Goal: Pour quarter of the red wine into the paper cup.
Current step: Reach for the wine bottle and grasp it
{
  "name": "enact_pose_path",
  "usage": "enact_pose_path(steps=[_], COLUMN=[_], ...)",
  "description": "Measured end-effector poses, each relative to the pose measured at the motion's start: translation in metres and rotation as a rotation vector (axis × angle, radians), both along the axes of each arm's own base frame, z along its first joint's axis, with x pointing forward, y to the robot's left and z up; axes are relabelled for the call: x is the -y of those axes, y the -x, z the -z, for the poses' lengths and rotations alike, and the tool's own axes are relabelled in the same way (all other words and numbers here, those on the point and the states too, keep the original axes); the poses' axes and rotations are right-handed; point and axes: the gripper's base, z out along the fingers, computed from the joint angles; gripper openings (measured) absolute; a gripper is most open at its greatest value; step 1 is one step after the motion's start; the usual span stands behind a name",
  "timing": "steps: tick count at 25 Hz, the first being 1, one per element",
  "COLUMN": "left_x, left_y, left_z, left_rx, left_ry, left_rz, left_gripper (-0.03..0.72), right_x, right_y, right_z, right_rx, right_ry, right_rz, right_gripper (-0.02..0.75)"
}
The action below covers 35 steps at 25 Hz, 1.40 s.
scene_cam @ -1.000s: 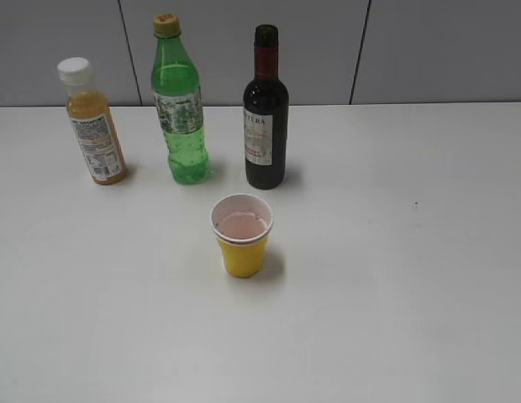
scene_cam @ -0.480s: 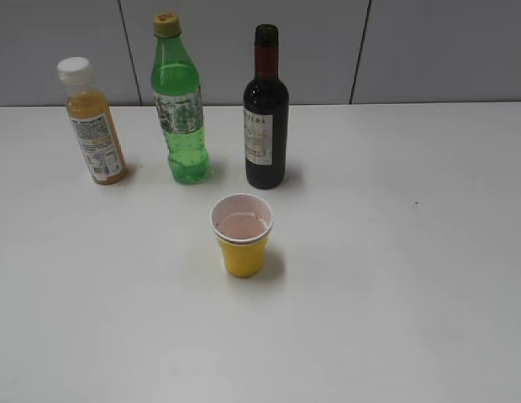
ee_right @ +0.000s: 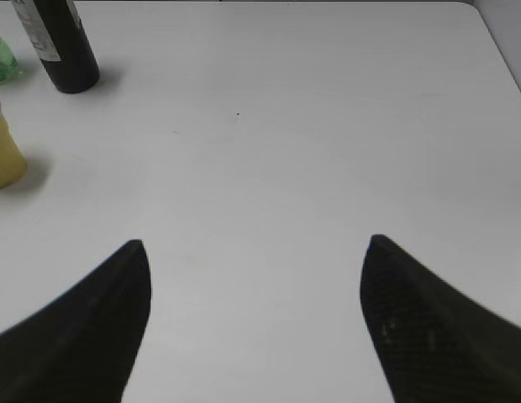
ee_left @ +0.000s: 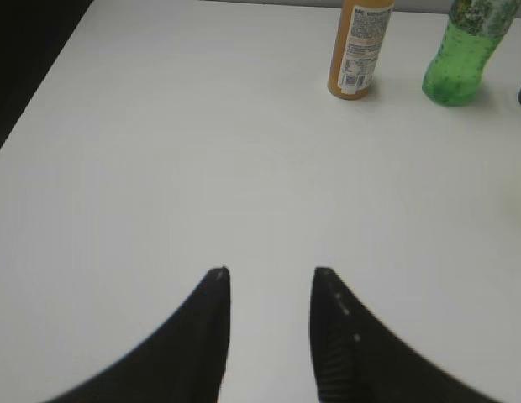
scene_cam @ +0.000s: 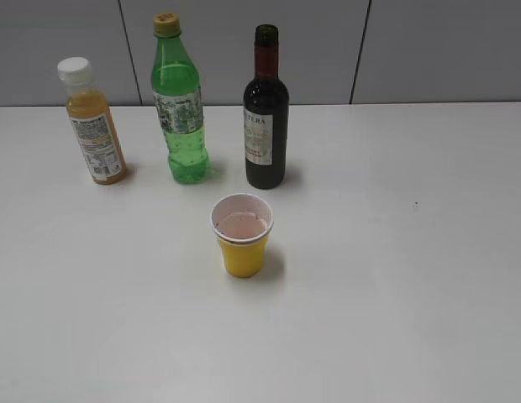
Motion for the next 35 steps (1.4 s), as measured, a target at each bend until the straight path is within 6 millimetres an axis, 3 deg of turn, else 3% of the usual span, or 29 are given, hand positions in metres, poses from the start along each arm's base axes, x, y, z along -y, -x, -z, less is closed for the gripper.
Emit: enact_pose_path(steps=[8,10,13,14,18,22,29,35], left_x=[0.000,0.000,0.000,0.001,0.003,0.007,0.010,0.012], left_y=[0.000,0.000,0.000,0.000,-0.007,-0.030,-0.089,-0.136], left_z=[0.000,0.000,0.000,-0.001,-0.011,-0.024,-0.039,-0.030], left_rx=[0.000,0.001,0.005,0.013,0.078,0.144,0.221,0.181], left_ry=[0.000,0.000,0.005,0.009,0.030,0.015,-0.009,-0.024], left_rz=[0.000,0.000,0.003,0.005,0.021,0.068,0.112,0.139], left_gripper=[0.255,0.348,0.572,0.615,0.665,0.666,0.657,0.643], right_x=[0.000,0.000,0.000,0.000,0.000,0.000,0.000,0.000], right_y=[0.000,0.000,0.000,0.000,0.000,0.000,0.000,0.000], right_z=[0.000,0.000,0.000,0.000,0.000,0.000,0.000,0.000], right_rx=[0.001,0.001,0.001,0.001,0.001,0.002,0.002,0.002], right_ry=[-0.001,-0.001,-0.001,-0.001,-0.001,-0.001,-0.001,-0.001], right_rz=[0.000,0.000,0.000,0.000,0.000,0.001,0.001,0.001], right_gripper=[0.585,0.585,0.585,0.585,0.584,0.584,0.584,0.584])
